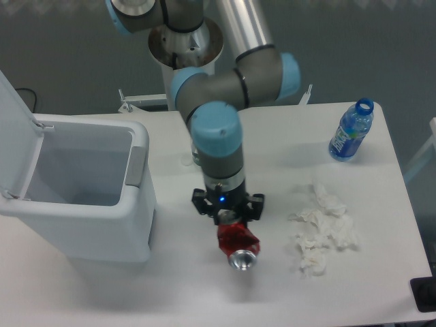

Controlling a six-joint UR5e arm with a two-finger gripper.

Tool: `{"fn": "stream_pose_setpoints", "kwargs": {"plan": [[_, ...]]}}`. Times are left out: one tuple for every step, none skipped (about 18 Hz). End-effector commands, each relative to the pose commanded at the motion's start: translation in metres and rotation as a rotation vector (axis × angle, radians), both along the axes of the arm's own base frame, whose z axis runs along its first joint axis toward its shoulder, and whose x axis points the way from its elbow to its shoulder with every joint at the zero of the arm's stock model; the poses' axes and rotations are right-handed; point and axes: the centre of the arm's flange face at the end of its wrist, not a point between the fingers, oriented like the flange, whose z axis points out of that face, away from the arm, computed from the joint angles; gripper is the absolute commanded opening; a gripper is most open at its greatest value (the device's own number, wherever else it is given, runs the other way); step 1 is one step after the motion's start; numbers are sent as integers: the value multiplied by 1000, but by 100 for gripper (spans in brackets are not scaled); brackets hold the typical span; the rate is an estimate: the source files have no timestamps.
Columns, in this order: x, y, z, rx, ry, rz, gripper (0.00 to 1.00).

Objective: Pick up the cans
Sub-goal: 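Lift the red can and carry it toward the white tissue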

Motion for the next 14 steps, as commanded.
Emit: {"fn": "stream_pose_setpoints", "kwargs": {"plan": [[-7, -5, 8, 3, 14, -26, 60], [-11, -9, 16, 10, 25, -54, 60], [-14, -12, 21, 20, 29, -76, 60], [-17, -17, 25, 26, 32, -92, 60], [-21, -20, 25, 29, 28, -104, 60], [-21, -21, 26, 33, 26, -115, 60], [-21, -23, 30, 37, 32, -119, 60], [-22, -24, 33, 41, 36, -116, 60], [-22, -24, 33, 41, 36, -116, 60], [-22, -25, 33, 42, 35, -117, 60], [-23, -25, 34, 45, 37, -116, 60], [-23, -26, 35, 48, 37, -115, 60], [-23, -26, 35, 47, 37, -117, 62], [-23, -26, 34, 46, 38, -126, 63]]}}
